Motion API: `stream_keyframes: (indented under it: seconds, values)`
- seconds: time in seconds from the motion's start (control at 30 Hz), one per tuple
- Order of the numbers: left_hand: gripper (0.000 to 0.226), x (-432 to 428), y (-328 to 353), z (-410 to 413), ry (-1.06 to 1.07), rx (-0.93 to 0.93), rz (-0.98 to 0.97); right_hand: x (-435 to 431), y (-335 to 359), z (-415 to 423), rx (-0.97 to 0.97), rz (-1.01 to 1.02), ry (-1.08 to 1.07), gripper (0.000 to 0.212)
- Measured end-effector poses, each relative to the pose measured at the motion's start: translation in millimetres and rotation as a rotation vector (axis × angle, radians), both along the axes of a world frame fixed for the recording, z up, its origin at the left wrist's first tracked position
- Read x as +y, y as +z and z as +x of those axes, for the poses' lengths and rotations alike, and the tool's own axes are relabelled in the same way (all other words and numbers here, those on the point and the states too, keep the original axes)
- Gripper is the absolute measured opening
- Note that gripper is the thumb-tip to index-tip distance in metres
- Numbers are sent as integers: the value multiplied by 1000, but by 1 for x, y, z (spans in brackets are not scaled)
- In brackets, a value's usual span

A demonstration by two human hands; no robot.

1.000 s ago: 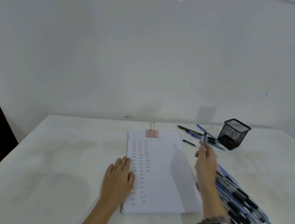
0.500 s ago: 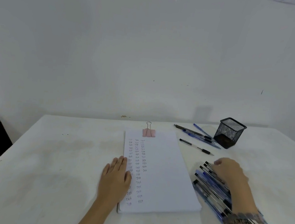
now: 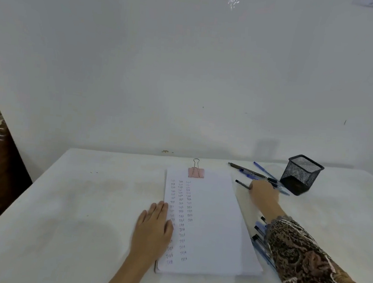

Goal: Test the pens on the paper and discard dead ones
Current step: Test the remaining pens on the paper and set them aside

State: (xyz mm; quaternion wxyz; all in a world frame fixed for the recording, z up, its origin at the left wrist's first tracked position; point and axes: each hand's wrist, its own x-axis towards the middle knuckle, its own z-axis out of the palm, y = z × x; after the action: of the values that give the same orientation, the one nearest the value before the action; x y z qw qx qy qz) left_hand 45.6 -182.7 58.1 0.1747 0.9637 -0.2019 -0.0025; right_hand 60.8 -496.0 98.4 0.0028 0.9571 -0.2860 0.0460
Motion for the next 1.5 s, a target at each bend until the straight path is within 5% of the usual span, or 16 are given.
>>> stream_keyframes:
  seconds: [0.07,0.17,0.27,0.33,0.47,0.57,0.63,0.7,0.77,0.93,1.07,1.27,1.5]
  values:
    - [54,0,-1,1,3,-6,-1,6,6,2,-303,160,87,23]
    - [55,-1,-4,3,5,-16,22,35,29,-4,-813,870,262,12]
    - [84,-2,-5,2,8,-24,31,80,45,-20,-934,1792,299,47]
    - [92,-1,-5,1,12,-15,21,105,36,-29,-1017,2167,215,58]
    - [55,0,-1,0,8,-4,-8,131,2,-35,-1177,2489,-55,43]
    - [53,1,0,-2,9,-12,-30,138,-15,-36,-1254,2577,-84,34]
    - [53,1,-1,-2,7,-10,-37,141,-17,-37,-1253,2646,-28,45]
    - [53,0,-2,-2,3,-11,-43,143,-15,-36,-1148,2610,28,56]
    - [53,1,-2,-1,0,-12,-42,144,-16,-31,-1064,2490,-34,33]
    - [53,1,1,-2,0,-13,-39,146,-17,-29,-941,2235,-29,61]
    - [53,1,1,-2,3,-7,-44,148,-16,-33,-915,2085,75,14]
    - [53,0,0,-1,6,-10,-57,158,-28,-34,-843,1301,224,50]
    - [53,0,1,-2,10,-1,-53,166,-24,-37,-773,1224,270,53]
